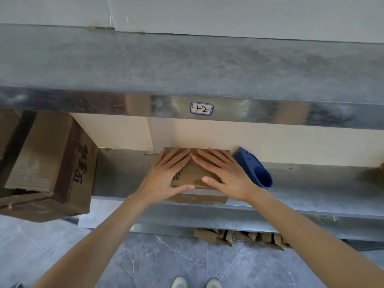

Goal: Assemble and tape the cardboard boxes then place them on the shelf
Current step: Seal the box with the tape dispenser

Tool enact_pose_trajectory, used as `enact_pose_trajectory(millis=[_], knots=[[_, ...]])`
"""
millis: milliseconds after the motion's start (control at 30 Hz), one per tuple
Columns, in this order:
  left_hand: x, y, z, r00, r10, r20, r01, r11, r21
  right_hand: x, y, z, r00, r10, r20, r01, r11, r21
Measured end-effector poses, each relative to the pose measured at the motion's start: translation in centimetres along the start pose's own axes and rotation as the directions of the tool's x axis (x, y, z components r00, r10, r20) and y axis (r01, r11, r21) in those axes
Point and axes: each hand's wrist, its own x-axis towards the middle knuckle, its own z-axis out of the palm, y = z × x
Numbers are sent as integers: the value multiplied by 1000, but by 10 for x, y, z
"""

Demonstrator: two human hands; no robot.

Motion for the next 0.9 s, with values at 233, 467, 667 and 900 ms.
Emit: enact_pose_trajectory(millis=[233,467,667,900], knots=[[0,2,-4,998,8,57,-16,990,142,3,4,-4,993,-19,114,31,994,-105],[0,10,4,986,-161,-54,164,984,63,3,-5,3,979,202,18,-202,979,-19],[3,15,8,934,-348,-86,339,935,-105,4,-9,11,942,316,-112,-283,929,239],[3,19,7,886,-446,-127,345,818,-461,-1,-13,21,816,565,-124,-244,531,812]])
